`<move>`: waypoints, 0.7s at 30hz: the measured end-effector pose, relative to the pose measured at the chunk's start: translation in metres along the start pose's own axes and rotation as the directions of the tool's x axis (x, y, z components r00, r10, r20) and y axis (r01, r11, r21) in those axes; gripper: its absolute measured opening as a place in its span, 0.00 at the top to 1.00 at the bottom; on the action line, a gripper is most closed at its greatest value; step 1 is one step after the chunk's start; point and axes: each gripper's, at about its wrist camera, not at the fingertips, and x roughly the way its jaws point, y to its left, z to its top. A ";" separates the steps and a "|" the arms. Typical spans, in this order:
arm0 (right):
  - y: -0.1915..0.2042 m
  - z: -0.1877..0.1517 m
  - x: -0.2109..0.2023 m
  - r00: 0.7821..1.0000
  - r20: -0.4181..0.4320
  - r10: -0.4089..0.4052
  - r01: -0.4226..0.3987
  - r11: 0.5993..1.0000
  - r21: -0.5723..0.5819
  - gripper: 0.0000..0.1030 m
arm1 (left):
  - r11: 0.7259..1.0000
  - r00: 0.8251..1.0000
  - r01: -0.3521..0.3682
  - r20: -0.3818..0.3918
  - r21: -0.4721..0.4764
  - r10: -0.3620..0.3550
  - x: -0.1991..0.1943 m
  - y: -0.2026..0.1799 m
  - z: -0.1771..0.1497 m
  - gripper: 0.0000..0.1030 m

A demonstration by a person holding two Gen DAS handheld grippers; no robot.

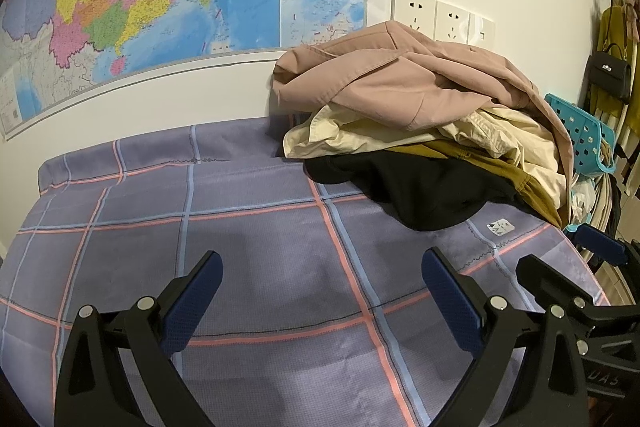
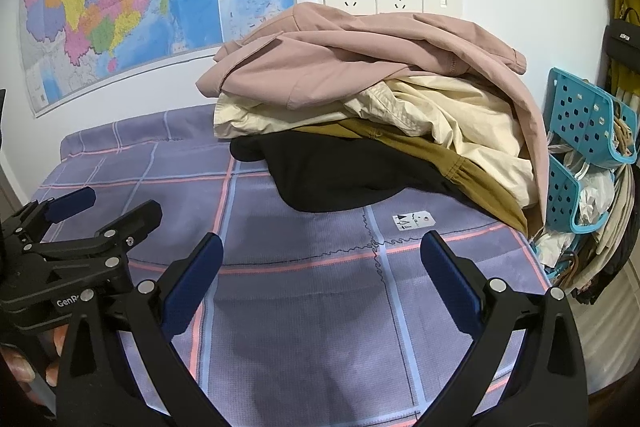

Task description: Fold large clothes

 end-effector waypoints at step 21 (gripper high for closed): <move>-0.015 0.051 0.015 0.997 0.075 0.031 -0.022 0.992 -0.121 0.05 | 0.990 0.991 0.134 -0.015 -0.036 -0.135 0.034 0.008 0.048 0.07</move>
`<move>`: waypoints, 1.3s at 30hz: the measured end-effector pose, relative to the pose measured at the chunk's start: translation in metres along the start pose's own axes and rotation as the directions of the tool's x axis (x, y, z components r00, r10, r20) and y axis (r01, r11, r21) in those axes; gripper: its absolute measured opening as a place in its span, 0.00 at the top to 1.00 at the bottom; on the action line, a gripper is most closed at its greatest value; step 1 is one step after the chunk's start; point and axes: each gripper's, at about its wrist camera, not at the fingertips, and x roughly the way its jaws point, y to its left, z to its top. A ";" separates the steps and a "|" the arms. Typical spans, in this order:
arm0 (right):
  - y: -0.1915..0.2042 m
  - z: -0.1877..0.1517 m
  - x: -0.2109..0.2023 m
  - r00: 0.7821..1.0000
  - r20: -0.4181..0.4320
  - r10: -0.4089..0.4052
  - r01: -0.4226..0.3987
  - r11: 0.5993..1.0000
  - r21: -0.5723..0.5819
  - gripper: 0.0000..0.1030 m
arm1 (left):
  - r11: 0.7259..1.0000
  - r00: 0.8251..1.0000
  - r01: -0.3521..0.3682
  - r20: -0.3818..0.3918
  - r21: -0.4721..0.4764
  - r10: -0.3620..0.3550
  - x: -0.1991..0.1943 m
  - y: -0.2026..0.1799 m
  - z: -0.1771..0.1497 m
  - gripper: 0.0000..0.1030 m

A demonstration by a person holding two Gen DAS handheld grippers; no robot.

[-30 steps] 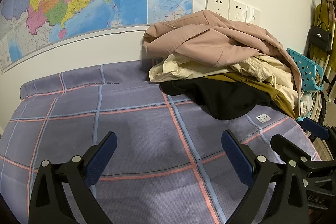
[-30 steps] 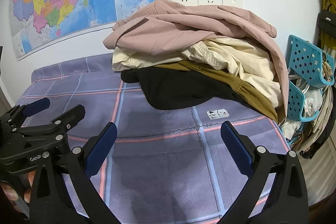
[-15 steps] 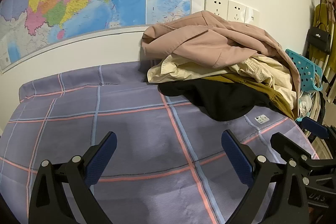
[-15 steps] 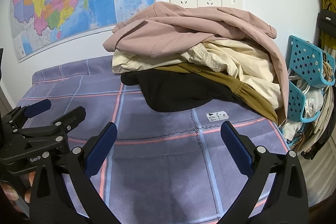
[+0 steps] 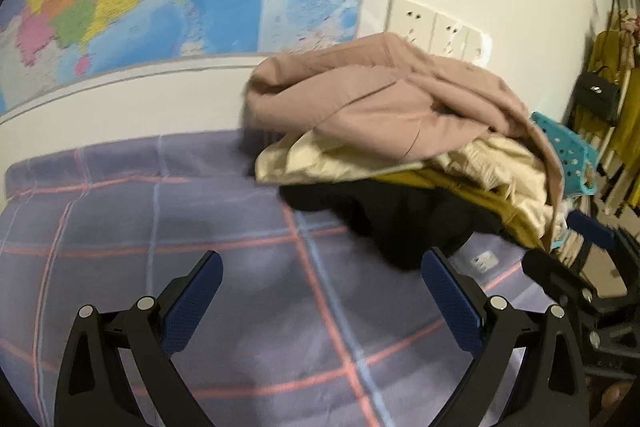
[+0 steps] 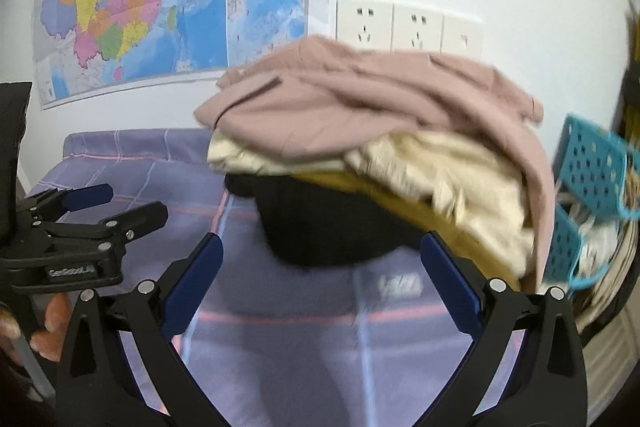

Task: Fold large clothes
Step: 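Grasp the pink jacket on the pile with the right gripper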

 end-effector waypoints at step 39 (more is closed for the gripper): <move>-0.061 0.247 0.079 0.986 0.111 0.128 -0.103 0.972 -0.211 0.90 | 0.989 0.991 0.133 0.026 -0.065 -0.132 0.119 0.031 0.072 0.07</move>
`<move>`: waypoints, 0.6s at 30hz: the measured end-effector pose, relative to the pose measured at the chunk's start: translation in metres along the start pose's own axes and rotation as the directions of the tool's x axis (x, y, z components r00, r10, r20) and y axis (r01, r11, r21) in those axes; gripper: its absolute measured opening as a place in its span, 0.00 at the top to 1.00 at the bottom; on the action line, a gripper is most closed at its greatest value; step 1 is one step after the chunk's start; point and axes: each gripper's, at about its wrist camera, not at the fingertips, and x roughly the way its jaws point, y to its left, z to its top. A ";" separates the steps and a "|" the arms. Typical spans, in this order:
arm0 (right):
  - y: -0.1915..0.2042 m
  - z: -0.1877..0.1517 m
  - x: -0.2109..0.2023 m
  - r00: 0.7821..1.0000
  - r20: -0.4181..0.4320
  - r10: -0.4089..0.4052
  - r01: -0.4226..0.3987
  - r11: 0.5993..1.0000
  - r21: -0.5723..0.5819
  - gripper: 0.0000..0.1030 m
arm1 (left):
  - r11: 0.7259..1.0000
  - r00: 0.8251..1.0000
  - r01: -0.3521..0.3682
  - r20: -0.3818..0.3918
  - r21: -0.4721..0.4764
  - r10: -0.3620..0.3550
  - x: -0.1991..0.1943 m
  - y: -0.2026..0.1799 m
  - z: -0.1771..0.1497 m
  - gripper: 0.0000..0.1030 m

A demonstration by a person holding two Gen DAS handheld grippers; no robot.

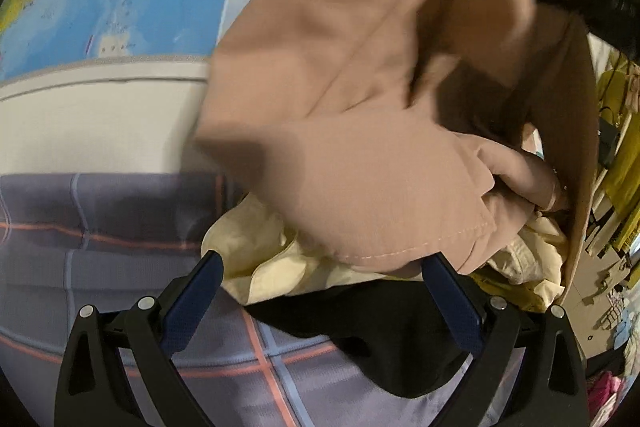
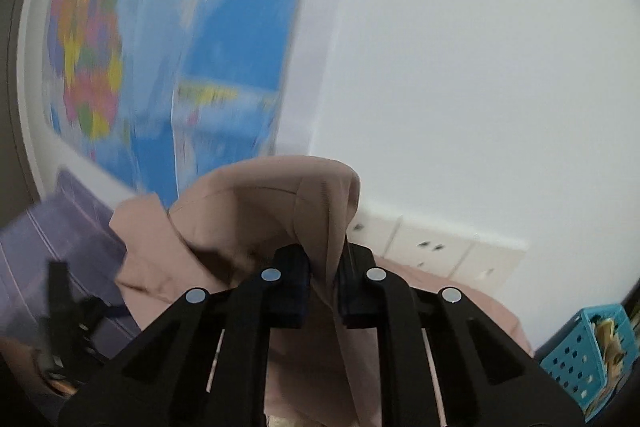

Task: Fold large clothes
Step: 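Grasp the pink jacket on the pile with the right gripper, then lift the pink jacket off the pile with the right gripper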

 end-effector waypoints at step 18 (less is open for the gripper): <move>-0.067 0.033 -0.133 0.975 0.212 -0.063 0.029 0.987 0.158 0.92 | 0.971 0.966 0.202 0.139 0.125 -0.219 -0.030 -0.003 0.073 0.92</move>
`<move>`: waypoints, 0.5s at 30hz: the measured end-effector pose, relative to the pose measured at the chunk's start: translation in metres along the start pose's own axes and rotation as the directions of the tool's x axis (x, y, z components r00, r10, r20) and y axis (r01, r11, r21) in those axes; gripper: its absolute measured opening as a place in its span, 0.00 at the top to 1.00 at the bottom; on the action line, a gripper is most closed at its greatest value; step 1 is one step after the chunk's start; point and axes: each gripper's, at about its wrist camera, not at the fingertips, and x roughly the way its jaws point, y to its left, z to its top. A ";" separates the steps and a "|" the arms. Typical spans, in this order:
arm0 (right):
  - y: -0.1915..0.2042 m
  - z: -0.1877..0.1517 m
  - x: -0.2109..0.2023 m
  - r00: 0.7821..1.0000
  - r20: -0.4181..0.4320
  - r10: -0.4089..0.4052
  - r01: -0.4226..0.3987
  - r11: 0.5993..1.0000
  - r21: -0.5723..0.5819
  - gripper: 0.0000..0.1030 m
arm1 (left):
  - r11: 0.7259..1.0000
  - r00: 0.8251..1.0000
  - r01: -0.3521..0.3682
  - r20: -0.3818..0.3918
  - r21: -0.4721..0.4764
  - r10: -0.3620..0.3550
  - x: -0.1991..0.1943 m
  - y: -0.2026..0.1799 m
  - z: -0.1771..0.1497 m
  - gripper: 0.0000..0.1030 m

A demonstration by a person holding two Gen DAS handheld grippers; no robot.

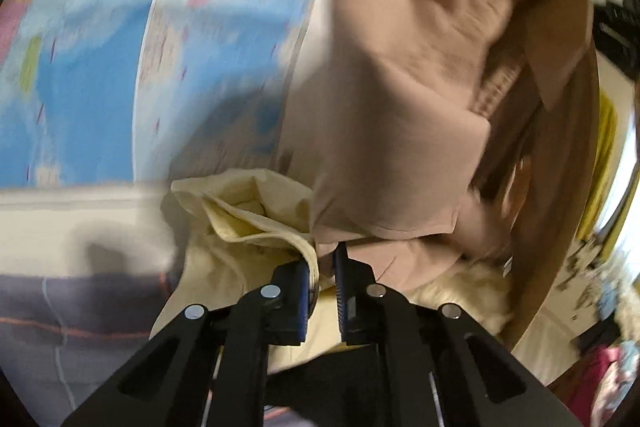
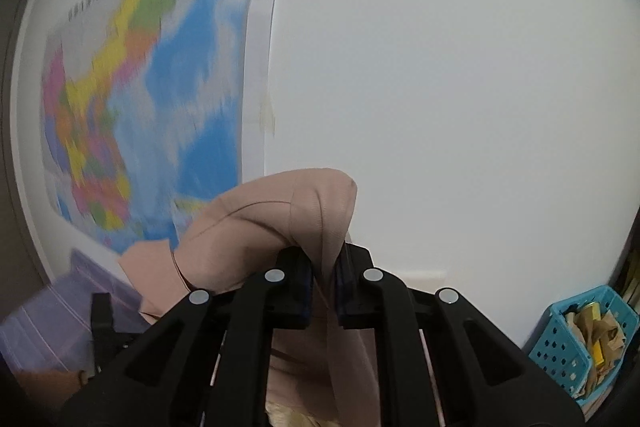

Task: Fold large clothes
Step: 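Lift the pink jacket off the pile with the right gripper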

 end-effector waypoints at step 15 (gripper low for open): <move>0.029 0.042 -0.114 0.999 0.052 -0.015 0.017 0.999 -0.049 0.93 | 0.980 0.997 0.011 0.071 0.201 -0.026 -0.040 -0.041 0.014 0.20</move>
